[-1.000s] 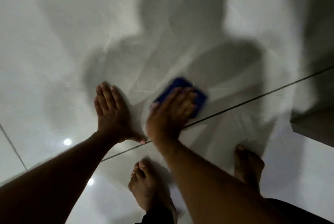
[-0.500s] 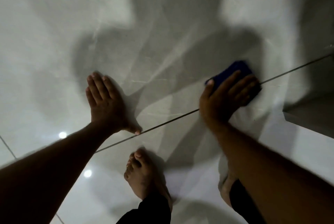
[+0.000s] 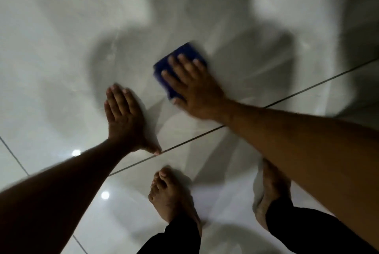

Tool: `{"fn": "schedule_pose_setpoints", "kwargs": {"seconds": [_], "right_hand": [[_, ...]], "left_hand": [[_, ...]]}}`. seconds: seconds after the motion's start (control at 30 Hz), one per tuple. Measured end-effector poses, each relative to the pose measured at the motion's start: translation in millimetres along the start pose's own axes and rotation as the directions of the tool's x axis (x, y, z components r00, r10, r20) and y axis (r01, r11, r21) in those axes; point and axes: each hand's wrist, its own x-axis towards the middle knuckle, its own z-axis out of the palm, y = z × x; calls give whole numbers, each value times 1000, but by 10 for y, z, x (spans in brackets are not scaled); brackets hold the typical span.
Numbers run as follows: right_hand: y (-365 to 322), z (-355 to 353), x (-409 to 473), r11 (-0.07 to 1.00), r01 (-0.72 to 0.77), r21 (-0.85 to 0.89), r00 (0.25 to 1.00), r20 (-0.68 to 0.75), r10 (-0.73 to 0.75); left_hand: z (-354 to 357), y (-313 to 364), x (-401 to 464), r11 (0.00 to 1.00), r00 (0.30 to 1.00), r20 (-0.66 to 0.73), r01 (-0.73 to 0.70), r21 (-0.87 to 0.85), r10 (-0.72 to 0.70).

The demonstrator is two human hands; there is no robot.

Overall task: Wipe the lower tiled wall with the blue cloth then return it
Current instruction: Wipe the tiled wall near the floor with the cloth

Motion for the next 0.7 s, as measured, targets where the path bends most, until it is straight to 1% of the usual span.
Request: {"fn": "schedule_pose_setpoints", "kwargs": {"seconds": [0.03, 0.07, 0.1, 0.13, 0.17, 0.2, 0.23, 0.27, 0.3, 0.33, 0.37, 0.4, 0.43, 0.47, 0.5, 0.53, 0.57, 0.6, 0.63, 0.67, 0.7], "right_hand": [[224, -42, 17, 989, -148, -25, 989, -25, 148], [409, -68, -57, 945, -326, -42, 945, -44, 324], [536, -80, -227, 867, -495, -46, 868, -59, 493], [579, -87, -428, 775, -631, -40, 775, -73, 627], [520, -88, -639, 685, -728, -28, 685, -70, 725], [362, -72, -831, 617, -787, -17, 617, -50, 785], [126, -32, -984, 580, -815, -5, 580, -17, 815], [-166, 12, -1098, 568, -823, 13, 568, 19, 823], [-472, 54, -1145, 581, -813, 34, 582, 53, 812], [-767, 92, -1137, 616, -785, 56, 619, 85, 781], [-1021, 117, -1067, 671, -737, 78, 676, 113, 729], [-1208, 137, -948, 752, -652, 97, 758, 118, 642], [-1304, 143, -794, 848, -515, 123, 857, 106, 505], [-1282, 144, -613, 933, -333, 135, 942, 91, 323], [-1154, 138, -424, 983, -134, 130, 989, 88, 123], [-956, 122, -233, 995, 44, 93, 995, 82, -51], [-717, 89, -71, 987, 152, 48, 985, 77, -156], [-466, 57, 35, 985, 174, 14, 983, 59, -175], [-219, 27, 77, 994, 109, -6, 994, 31, -109], [12, -9, 50, 1000, -22, -14, 1000, 0, 22], [210, -56, -53, 981, -191, -18, 981, -16, 191]], "left_hand": [[-6, 5, -4, 1000, 1000, 4, 4, -1, -4], [-13, 10, -6, 1000, 1000, 9, 7, -3, -7], [-14, 23, -7, 1000, 1000, 14, 14, -3, -14], [-20, 26, -4, 1000, 1000, 20, 24, -4, -23], [-23, 33, -1, 1000, 999, 20, 29, -5, -29], [-25, 44, 1, 1000, 999, 15, 30, -3, -30], [-25, 54, 7, 1000, 1000, 8, 30, 0, -30], [-23, 58, 8, 999, 999, 3, 33, 3, -33], [-21, 55, 13, 999, 999, 0, 36, 6, -36], [-17, 45, 18, 999, 999, -2, 34, 9, -34], [-19, 31, 28, 1000, 1000, -4, 28, 14, -28], [-19, 19, 34, 1000, 1000, -8, 22, 16, -22], [-6, 5, 35, 1000, 1000, -15, 19, 15, -18], [12, -3, 42, 1000, 999, -28, 18, 15, -17], [33, -2, 50, 1000, 999, -42, 24, 20, -23], [47, -8, 55, 999, 998, -56, 33, 28, -32], [61, -16, 59, 999, 997, -65, 37, 37, -34], [74, -27, 59, 999, 997, -70, 31, 44, -28], [77, -35, 57, 998, 997, -74, 21, 51, -17], [72, -34, 50, 998, 997, -72, 13, 58, -9], [55, -14, 41, 998, 998, -67, 14, 62, -10]]}}
